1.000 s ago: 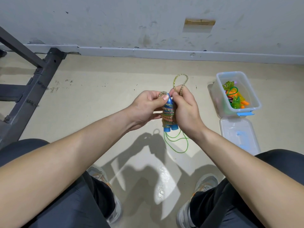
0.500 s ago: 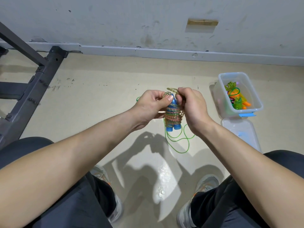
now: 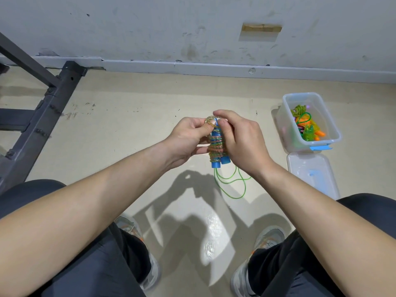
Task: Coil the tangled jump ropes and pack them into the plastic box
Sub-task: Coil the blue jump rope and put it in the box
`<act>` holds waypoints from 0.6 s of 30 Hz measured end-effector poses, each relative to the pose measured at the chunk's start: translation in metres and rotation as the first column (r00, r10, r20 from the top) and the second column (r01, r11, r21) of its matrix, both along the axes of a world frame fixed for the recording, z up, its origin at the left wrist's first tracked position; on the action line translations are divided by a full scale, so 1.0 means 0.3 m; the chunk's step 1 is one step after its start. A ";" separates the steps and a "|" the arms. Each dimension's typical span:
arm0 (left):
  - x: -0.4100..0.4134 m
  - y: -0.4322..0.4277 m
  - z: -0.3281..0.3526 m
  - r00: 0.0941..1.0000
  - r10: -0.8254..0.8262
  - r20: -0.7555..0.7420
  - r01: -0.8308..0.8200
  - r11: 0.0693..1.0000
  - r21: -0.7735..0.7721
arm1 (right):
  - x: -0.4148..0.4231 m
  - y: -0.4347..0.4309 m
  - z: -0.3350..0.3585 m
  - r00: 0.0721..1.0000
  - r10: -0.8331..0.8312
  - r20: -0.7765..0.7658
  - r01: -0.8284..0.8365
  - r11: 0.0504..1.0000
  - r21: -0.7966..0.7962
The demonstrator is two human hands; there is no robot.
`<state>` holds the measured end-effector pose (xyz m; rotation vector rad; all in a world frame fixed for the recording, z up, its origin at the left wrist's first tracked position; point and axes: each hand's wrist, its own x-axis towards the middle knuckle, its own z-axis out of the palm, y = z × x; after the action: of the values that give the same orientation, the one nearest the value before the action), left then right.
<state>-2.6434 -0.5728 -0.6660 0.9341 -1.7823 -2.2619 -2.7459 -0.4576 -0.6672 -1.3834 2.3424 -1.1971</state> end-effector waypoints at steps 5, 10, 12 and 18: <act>-0.001 -0.003 0.018 1.000 0.020 0.015 -0.022 0.991 0.135 | -0.012 0.002 -0.017 0.993 0.011 -0.116 -0.016 0.999 -0.043; -0.003 -0.014 0.029 0.991 0.119 0.056 -0.131 0.932 0.337 | -0.036 -0.003 -0.026 0.969 0.004 -0.247 -0.018 0.998 -0.057; 0.000 -0.019 0.026 0.992 0.106 0.062 -0.121 0.932 0.340 | -0.044 -0.004 -0.028 0.965 0.019 -0.263 -0.030 0.999 -0.039; -0.004 0.005 0.005 0.993 0.108 0.056 -0.113 0.988 0.107 | -0.041 -0.007 -0.025 0.980 0.024 -0.196 -0.033 0.998 -0.044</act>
<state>-2.6446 -0.5714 -0.6645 1.0894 -1.5948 -2.3066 -2.7581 -0.4596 -0.6746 -1.6129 2.4272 -1.1641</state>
